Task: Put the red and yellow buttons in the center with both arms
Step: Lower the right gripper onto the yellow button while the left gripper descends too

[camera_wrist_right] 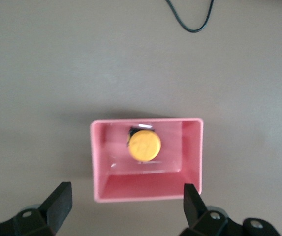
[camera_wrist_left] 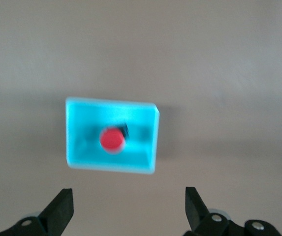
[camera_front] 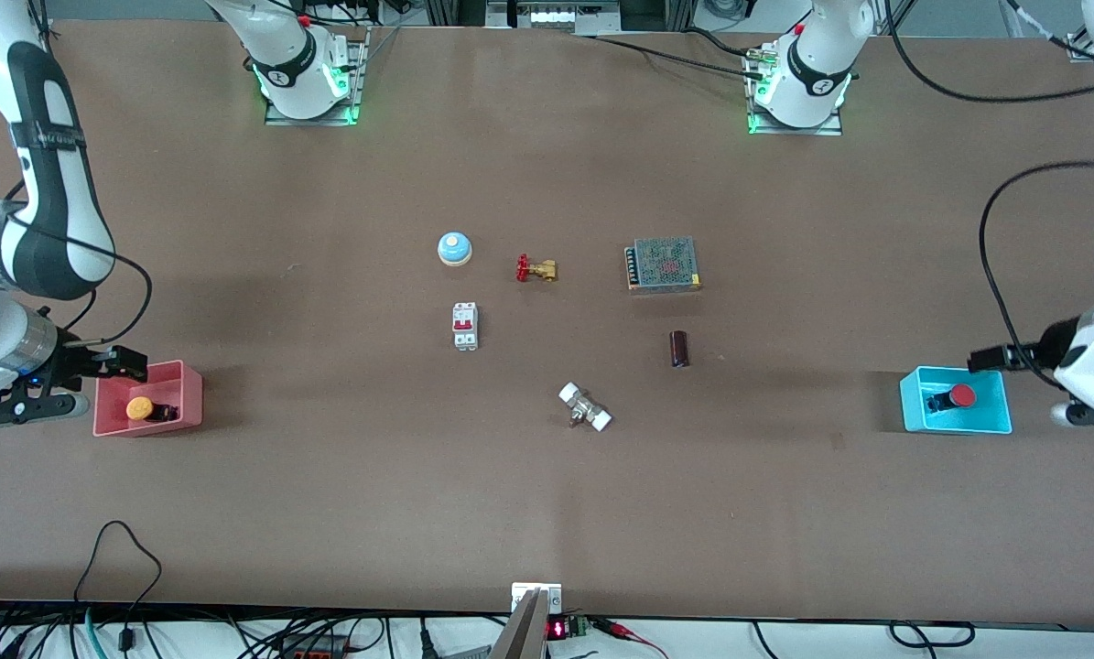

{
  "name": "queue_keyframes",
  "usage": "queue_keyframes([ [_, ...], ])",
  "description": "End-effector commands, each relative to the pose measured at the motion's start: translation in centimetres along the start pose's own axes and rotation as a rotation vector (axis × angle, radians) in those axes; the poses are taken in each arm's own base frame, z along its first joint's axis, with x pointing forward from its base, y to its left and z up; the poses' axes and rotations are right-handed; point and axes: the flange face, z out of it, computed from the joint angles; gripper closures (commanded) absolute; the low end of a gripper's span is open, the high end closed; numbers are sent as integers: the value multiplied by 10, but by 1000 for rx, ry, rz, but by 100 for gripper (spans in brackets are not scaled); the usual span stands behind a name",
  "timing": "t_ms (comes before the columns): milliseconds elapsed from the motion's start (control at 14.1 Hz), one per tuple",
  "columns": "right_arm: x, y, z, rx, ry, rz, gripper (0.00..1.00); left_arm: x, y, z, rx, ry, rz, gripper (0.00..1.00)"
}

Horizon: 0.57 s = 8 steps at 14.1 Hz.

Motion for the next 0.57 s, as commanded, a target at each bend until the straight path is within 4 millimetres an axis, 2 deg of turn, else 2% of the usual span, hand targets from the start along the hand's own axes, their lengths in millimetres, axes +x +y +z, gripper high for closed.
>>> queue_keyframes([
  [0, -1, 12, 16, -14, 38, -43, 0, 19, -32, 42, 14, 59, 68, 0],
  [71, -1, 15, 22, -15, 44, -45, 0, 19, -34, 64, 14, 59, 80, 0],
  [142, -1, 15, 25, -14, 49, -44, 0, 16, -33, 77, 16, 68, 98, 0],
  [213, 0, 16, 30, -14, 54, -43, 0, 9, -30, 97, 12, 65, 113, 2],
  [496, 0, 14, 49, -5, 58, -36, 0, -13, -33, 141, 6, 76, 100, 6],
])
